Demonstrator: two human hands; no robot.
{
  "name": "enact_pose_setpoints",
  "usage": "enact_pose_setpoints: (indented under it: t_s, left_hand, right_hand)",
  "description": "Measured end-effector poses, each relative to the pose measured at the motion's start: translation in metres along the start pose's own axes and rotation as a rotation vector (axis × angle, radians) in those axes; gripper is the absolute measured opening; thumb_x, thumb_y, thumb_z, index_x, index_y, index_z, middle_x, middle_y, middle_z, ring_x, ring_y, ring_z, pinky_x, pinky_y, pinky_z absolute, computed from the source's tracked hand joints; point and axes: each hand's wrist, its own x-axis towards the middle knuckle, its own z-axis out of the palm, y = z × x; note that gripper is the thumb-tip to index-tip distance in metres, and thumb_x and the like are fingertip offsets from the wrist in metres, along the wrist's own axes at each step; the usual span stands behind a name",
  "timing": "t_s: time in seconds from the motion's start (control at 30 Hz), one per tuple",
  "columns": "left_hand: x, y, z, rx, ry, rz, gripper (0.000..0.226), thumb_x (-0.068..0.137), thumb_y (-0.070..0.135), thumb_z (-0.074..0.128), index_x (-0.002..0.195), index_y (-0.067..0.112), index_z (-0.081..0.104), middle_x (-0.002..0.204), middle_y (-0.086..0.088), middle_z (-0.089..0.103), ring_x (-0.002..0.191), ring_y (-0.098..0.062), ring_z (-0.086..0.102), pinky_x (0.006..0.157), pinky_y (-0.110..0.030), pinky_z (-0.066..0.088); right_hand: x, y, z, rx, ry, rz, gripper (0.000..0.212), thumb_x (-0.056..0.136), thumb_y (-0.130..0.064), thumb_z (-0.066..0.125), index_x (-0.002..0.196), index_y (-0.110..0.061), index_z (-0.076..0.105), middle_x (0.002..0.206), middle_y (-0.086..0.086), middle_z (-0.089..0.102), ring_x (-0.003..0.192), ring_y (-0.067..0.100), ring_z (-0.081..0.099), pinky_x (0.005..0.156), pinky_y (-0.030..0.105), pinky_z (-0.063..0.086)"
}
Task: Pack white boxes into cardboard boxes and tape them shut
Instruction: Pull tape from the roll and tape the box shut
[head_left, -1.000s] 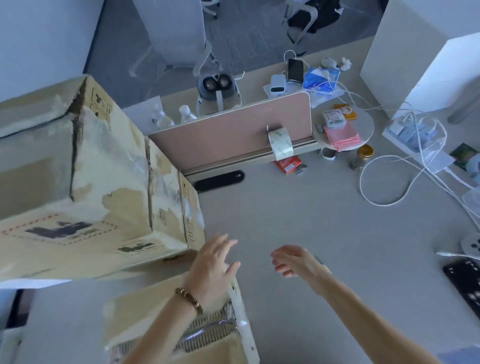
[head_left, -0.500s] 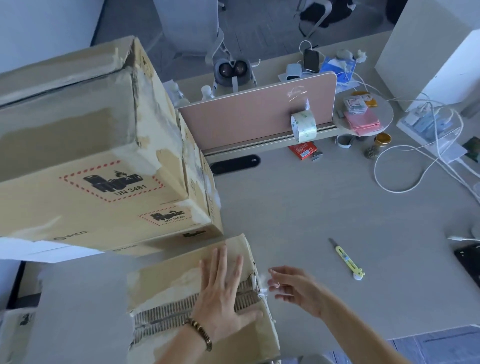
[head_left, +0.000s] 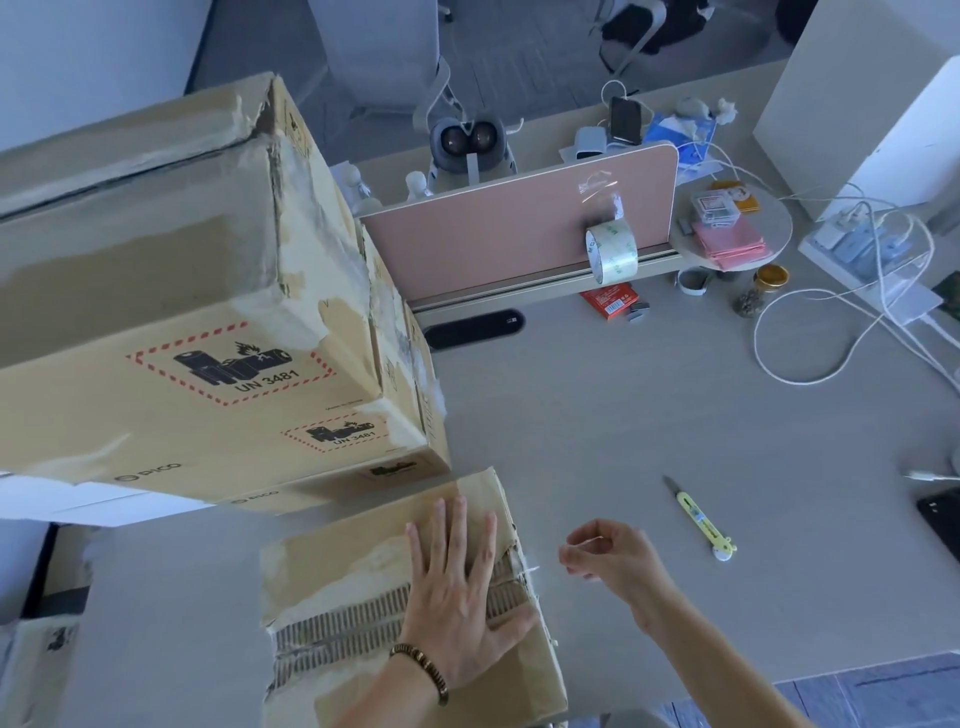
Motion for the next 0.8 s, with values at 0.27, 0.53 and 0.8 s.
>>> enact_pose_setpoints:
  t_s: [0.27, 0.53, 0.8]
  left_hand:
    - [0.000, -0.001, 0.001, 0.031, 0.027, 0.024, 0.096, 0.085, 0.082, 0.035, 0.159, 0.023, 0.016, 0.162, -0.027, 0.007, 0.149, -0.049, 0.006, 0.109, -0.074, 0.021]
    - [0.000, -0.001, 0.001, 0.042, 0.055, 0.037, 0.090, 0.086, 0.081, 0.035, 0.158, 0.029, 0.018, 0.163, -0.024, 0.008, 0.148, -0.049, 0.008, 0.107, -0.075, 0.024]
    - [0.002, -0.001, 0.003, 0.038, 0.074, 0.036, 0.093, 0.085, 0.081, 0.037, 0.158, 0.027, 0.018, 0.163, -0.024, 0.010, 0.149, -0.049, 0.008, 0.108, -0.075, 0.022]
  right_hand:
    - [0.013, 0.010, 0.023, -0.074, -0.039, 0.082, 0.028, 0.077, -0.018, 0.087, 0.100, -0.014, 0.070, 0.080, 0.001, 0.078, 0.073, 0.012, 0.071, 0.070, 0.027, 0.054]
    - [0.012, 0.014, 0.043, -0.102, -0.020, 0.103, 0.031, 0.073, -0.029, 0.089, 0.095, -0.017, 0.071, 0.081, -0.005, 0.078, 0.074, 0.010, 0.074, 0.064, 0.024, 0.049]
    - [0.014, 0.011, 0.041, -0.252, 0.016, 0.085, 0.039, 0.070, -0.046, 0.088, 0.096, -0.027, 0.065, 0.084, -0.009, 0.075, 0.078, 0.005, 0.070, 0.065, 0.021, 0.048]
